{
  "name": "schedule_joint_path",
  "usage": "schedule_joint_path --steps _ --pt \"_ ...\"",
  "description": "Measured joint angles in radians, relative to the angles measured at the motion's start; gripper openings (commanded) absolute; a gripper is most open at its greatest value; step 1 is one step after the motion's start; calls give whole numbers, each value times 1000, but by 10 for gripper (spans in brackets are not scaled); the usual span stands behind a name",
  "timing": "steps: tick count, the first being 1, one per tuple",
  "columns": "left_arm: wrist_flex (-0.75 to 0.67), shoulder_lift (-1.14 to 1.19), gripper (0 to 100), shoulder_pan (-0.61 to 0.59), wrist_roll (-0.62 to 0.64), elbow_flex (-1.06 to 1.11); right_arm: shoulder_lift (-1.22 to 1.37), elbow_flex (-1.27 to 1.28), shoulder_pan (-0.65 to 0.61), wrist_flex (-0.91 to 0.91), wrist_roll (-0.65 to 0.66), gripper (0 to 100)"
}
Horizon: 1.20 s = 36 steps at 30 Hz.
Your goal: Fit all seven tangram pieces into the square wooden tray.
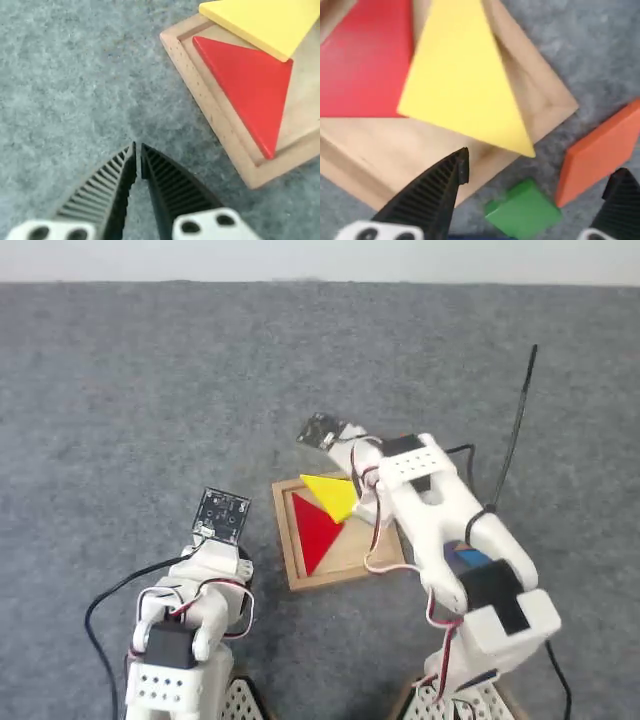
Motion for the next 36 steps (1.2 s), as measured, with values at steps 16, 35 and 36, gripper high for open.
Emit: schedule_joint_path --steps 16,35,36 --pt "0 0 19 0 0 0 77 -138 41 0 -41 405" --pt "0 0 19 2 0 0 -44 -124 26 25 -86 401" --pt "0 0 19 2 0 0 -71 -112 25 25 -104 401"
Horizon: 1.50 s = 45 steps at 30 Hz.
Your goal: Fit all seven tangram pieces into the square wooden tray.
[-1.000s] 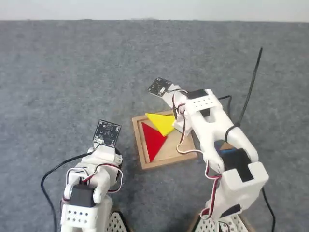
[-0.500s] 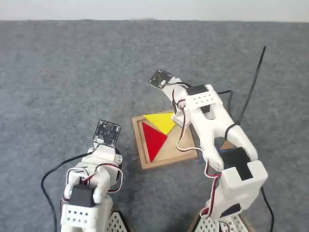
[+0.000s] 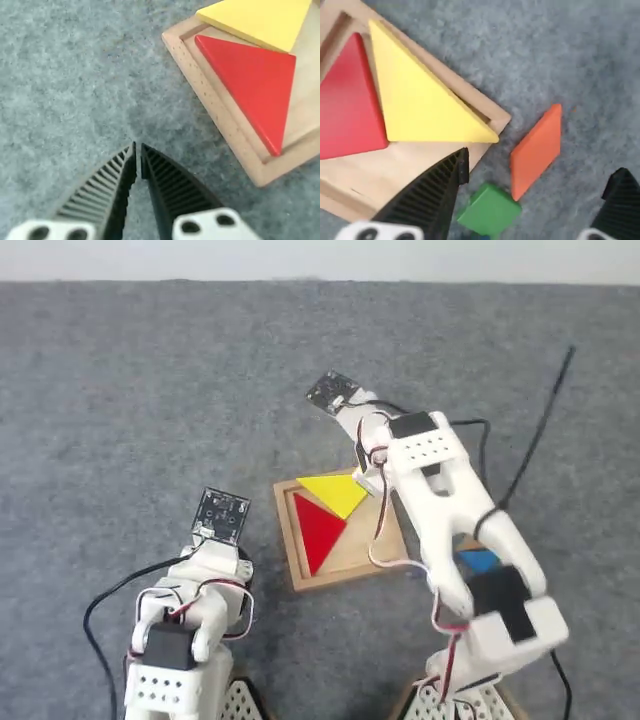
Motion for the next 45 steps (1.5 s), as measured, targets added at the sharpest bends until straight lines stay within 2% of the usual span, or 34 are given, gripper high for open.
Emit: schedule_joint_path --steps 3,7,10,13,20,37,45 --pt "0 0 19 0 0 0 -32 26 3 -26 -86 366" --pt "0 0 19 0 0 0 -34 46 -12 -109 -212 198" --pt "0 0 19 0 0 0 -32 46 -32 -164 -249 76" --pt "0 0 19 0 0 0 6 46 -48 -227 -258 8" --pt "0 0 19 0 0 0 109 46 -63 -281 -259 6" --pt "0 0 19 0 0 0 103 74 -153 -258 -267 6" --pt "0 0 19 0 0 0 -201 307 -115 -258 -316 6"
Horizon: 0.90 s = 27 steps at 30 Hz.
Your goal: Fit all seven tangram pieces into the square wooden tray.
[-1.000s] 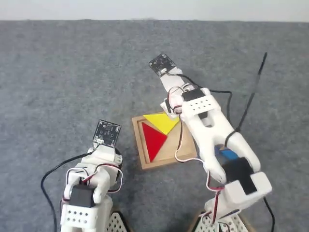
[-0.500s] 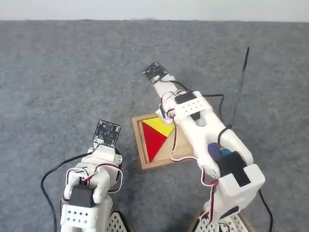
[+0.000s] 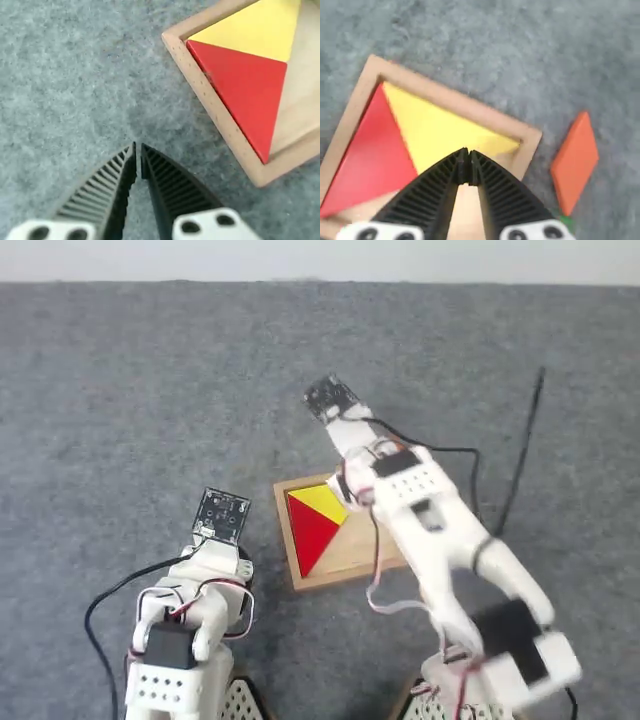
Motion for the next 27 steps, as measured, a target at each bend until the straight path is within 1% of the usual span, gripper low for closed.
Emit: schedule_joint_path --steps 4,7,15,19,27 --pt "0 0 19 0 0 0 -169 152 8 0 0 6" --pt "0 0 19 0 0 0 -247 178 44 0 -5 6" --pt "0 0 19 0 0 0 -255 166 193 0 -8 6" --pt "0 0 19 0 0 0 -117 44 236 28 -8 6" --pt "0 0 19 0 0 0 351 -301 235 55 -8 6"
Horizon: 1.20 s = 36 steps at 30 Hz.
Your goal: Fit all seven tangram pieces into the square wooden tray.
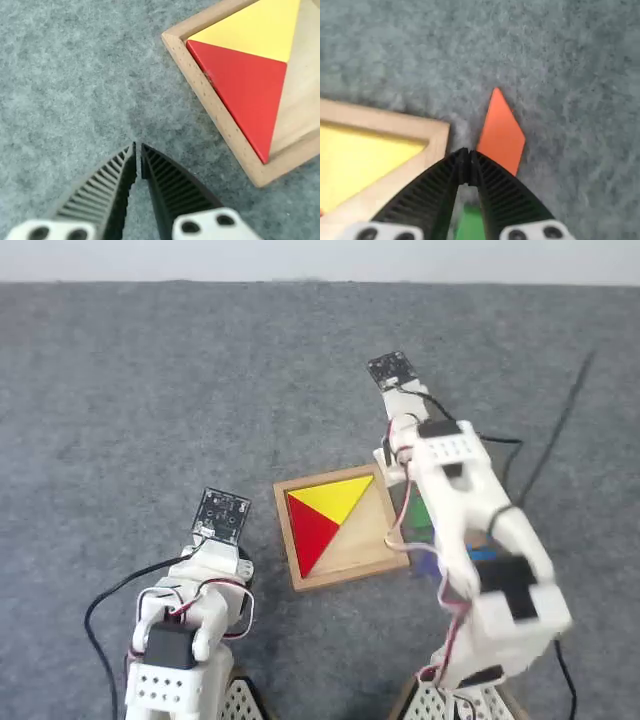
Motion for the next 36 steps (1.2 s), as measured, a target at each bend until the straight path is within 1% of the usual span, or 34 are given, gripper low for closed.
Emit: schedule_joint_path --steps 3,5,13,16,19,22,29,36 --pt "0 0 19 0 0 0 104 -74 -5 14 0 6" --pt "0 0 19 0 0 0 124 -104 -5 37 0 6" --pt "0 0 19 0 0 0 129 -124 -3 57 -2 6" --pt "0 0 19 0 0 0 77 -123 -3 58 -14 8" --pt "0 0 19 -2 0 0 -2 -123 -2 60 -9 73" --pt "0 0 19 0 0 0 -15 -120 -5 81 28 142" --pt "0 0 19 -2 0 0 -15 -112 17 83 44 144" --pt "0 0 19 0 0 0 3 -52 21 -21 44 145"
